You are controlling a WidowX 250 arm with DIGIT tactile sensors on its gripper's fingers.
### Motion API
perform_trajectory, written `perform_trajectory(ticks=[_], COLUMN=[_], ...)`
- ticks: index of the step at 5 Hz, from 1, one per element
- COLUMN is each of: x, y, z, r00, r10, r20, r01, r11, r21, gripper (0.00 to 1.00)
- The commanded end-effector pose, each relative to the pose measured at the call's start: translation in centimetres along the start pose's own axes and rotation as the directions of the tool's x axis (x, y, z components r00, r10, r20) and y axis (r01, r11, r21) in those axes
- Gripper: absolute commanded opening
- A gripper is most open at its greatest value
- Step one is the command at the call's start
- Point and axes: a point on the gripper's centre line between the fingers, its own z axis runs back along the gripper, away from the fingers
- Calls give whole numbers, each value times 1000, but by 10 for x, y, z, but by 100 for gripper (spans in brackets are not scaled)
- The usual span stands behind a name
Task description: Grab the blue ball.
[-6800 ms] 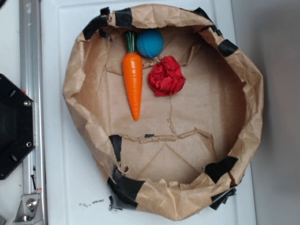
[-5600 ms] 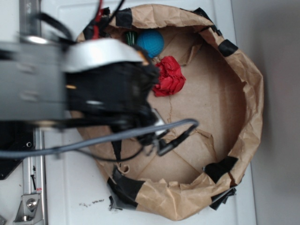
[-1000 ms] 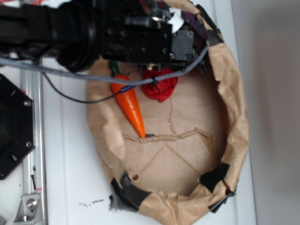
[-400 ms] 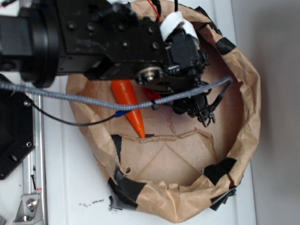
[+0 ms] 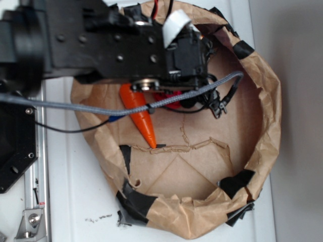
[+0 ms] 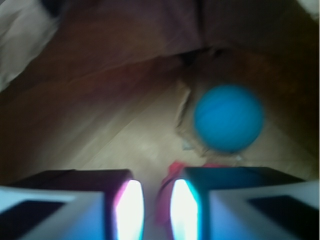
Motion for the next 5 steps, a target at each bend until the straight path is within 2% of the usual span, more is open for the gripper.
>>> perform_trajectory(ticks=[1, 3, 5], x=[30, 24, 23], y=[37, 51, 64], z=[6, 0, -10], r00=[988, 990, 982], r10=[115, 109, 138], r20=[107, 94, 126], r01=[-122, -118, -156], r11=[991, 989, 977], r21=[59, 94, 144], gripper=[100, 100, 100])
